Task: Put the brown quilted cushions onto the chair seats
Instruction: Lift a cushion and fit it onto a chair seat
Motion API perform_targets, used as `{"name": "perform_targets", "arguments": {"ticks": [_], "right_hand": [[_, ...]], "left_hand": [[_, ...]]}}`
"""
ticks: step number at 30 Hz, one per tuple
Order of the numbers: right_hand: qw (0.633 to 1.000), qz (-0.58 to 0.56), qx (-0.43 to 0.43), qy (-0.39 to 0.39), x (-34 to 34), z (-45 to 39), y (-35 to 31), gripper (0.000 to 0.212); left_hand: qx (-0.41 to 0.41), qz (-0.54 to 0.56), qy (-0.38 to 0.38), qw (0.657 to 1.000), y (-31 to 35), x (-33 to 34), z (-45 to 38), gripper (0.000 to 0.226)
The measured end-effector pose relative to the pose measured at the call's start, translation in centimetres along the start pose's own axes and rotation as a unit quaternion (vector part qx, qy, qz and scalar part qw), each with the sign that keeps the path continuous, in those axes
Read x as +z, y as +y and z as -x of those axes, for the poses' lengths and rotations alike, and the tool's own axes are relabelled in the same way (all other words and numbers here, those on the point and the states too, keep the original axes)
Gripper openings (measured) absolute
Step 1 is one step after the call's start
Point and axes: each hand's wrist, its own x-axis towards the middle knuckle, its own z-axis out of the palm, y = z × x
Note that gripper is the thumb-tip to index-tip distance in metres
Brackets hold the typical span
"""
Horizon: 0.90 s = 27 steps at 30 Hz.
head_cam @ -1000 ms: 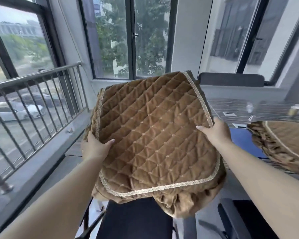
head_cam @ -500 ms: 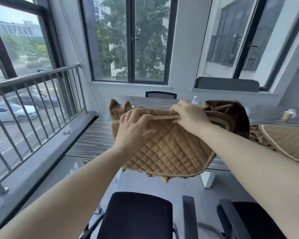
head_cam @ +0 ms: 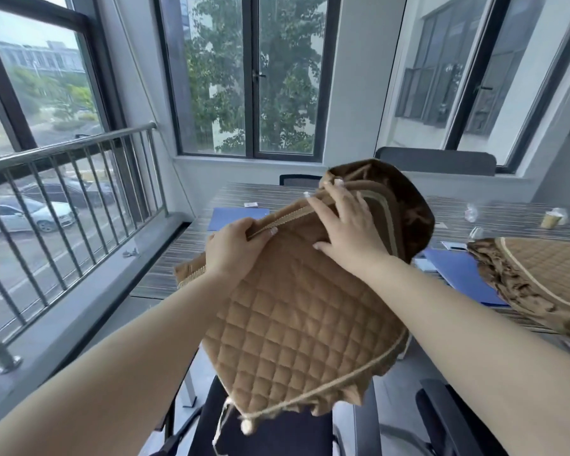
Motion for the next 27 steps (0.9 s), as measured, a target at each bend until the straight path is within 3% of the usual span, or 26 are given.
{"name": "perform_targets", "arguments": {"ticks": [3,8,12,16,20,22,27], "right_hand": [[0.992,0.003,0.113,-0.056,1.8,2.3,1.4,0.104],[0.948,-0.06,0.3,-0.088,3.9,6.4,3.2,0.105],[0.856,-0.174,0.477,-0.093,4.8,9.3,4.6,0.114],[0.759,-0.33,0.553,-0.1,6.5,10.8,3.8,0.113],[0.686,-0.428,0.579,-0.105,8.4,11.2,2.9,0.125],[0.675,-0.434,0.589,-0.099,9.2,11.4,2.6,0.132],[0.688,-0.414,0.595,-0.042,10.2,12.2,2.0,0.085]], "left_hand": [[-0.082,0.174,-0.008,0.981,-1.4,-0.8,-0.1,0.043],[-0.189,0.407,-0.005,0.894,-1.2,-2.3,0.3,0.024],[-0.201,0.506,0.003,0.839,-1.4,-3.0,-0.2,0.02],[-0.202,0.565,0.017,0.8,-1.7,-3.5,-0.6,0.02],[-0.195,0.572,0.022,0.797,-2.6,-3.7,-0.6,0.018],[-0.203,0.567,0.025,0.798,-3.2,-4.0,-0.3,0.018],[-0.265,0.503,0.059,0.821,-7.6,-3.7,1.1,0.026]]}}
